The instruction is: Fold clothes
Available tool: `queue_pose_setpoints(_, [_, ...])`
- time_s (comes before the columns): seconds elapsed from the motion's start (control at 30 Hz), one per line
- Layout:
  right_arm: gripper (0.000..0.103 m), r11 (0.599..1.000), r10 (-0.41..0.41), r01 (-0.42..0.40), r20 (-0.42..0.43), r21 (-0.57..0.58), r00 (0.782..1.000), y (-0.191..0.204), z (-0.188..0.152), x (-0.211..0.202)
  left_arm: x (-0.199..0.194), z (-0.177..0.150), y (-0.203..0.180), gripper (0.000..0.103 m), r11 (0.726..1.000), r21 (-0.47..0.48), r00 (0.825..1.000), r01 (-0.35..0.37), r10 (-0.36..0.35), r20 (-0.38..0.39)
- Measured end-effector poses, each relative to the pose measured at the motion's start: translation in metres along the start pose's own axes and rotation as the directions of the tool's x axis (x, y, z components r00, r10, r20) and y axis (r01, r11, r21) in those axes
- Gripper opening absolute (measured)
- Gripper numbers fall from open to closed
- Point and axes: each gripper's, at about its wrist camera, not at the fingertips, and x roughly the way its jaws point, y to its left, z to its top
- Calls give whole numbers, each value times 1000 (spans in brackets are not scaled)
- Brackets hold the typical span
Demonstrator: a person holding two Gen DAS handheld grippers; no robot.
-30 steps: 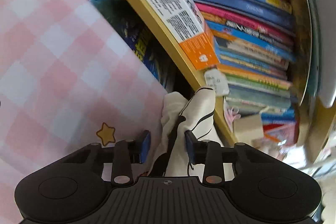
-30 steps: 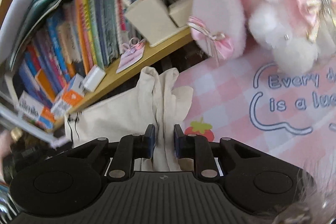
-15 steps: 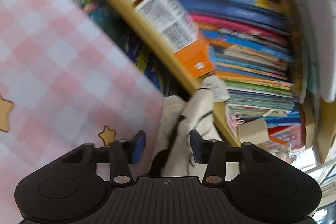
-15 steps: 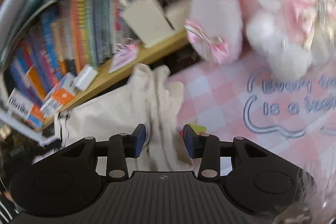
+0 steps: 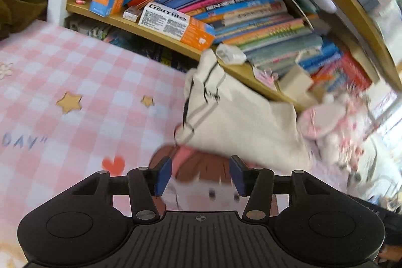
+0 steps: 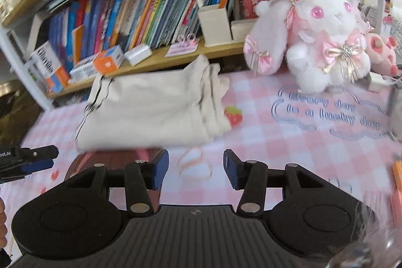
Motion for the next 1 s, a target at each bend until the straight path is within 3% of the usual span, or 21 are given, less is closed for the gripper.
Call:
queue_pose_setpoints(0.23, [53, 999, -23, 23, 6, -48, 1000, 23, -35, -34, -36, -33, -25, 52, 996, 56, 997, -66, 63, 51])
queue_pose_setpoints(0.33, [57, 996, -27, 28, 16, -82, 1000, 32, -47, -47, -47, -42, -33, 60, 994, 68, 995, -81, 77, 64])
queue_pose_setpoints(0.5, [68, 989, -30, 36, 41, -143, 999, 43, -61, -63, -63, -54, -47, 66, 983, 138, 989, -120, 106, 99])
queue_pose_setpoints(0.7, [77, 984, -46, 51, 38, -170, 998, 47, -71, -72, -71, -68, -55, 69, 977, 163, 987, -138, 121, 105])
queue_pose_setpoints(0.8, [77, 984, -56, 60, 29, -168, 998, 46, -76, -73, -72, -75, -59, 77, 973, 173, 986, -150, 134, 103])
queue_pose_setpoints(1.0, [80, 982, -77, 81, 26, -173, 997, 47, -83, -76, -75, -82, -63, 81, 969, 188, 984, -161, 142, 108])
